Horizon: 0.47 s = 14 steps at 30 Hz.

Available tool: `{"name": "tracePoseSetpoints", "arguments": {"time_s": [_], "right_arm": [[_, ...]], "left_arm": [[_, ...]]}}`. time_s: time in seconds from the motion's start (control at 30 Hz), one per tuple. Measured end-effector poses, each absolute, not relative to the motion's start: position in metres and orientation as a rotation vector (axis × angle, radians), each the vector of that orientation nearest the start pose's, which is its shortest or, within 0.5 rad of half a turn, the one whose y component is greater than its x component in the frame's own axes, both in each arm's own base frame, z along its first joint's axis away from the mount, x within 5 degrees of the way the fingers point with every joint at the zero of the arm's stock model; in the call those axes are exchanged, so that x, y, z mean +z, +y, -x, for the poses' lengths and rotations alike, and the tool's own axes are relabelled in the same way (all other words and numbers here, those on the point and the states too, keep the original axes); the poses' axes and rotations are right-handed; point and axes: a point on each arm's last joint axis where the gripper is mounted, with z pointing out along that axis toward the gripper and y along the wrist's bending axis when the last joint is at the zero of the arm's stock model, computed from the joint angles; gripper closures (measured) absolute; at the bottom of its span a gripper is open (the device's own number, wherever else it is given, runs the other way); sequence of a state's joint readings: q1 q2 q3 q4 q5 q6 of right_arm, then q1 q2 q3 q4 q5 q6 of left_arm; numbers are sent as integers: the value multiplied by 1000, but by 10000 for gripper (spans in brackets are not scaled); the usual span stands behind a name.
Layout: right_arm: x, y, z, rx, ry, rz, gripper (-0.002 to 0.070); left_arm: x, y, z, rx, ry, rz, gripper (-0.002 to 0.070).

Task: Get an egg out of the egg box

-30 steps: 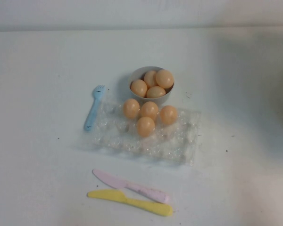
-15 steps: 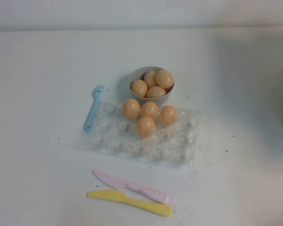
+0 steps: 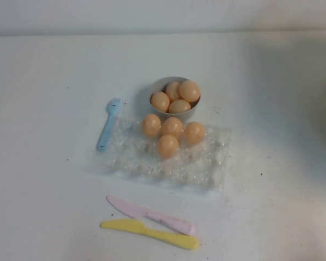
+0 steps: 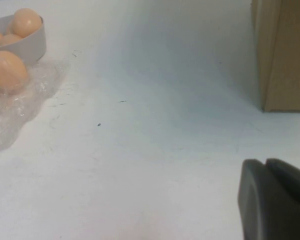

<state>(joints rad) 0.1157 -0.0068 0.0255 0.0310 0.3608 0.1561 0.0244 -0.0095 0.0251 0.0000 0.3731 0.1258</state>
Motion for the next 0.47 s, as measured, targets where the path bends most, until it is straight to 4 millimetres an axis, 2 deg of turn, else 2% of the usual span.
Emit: {"name": "tracePoseSetpoints", "arguments": {"time_s": [0.47], "right_arm": [[172, 7, -53, 203, 1868, -37, 693]], "left_arm": [[172, 1, -53, 103, 1871, -95, 678]]}}
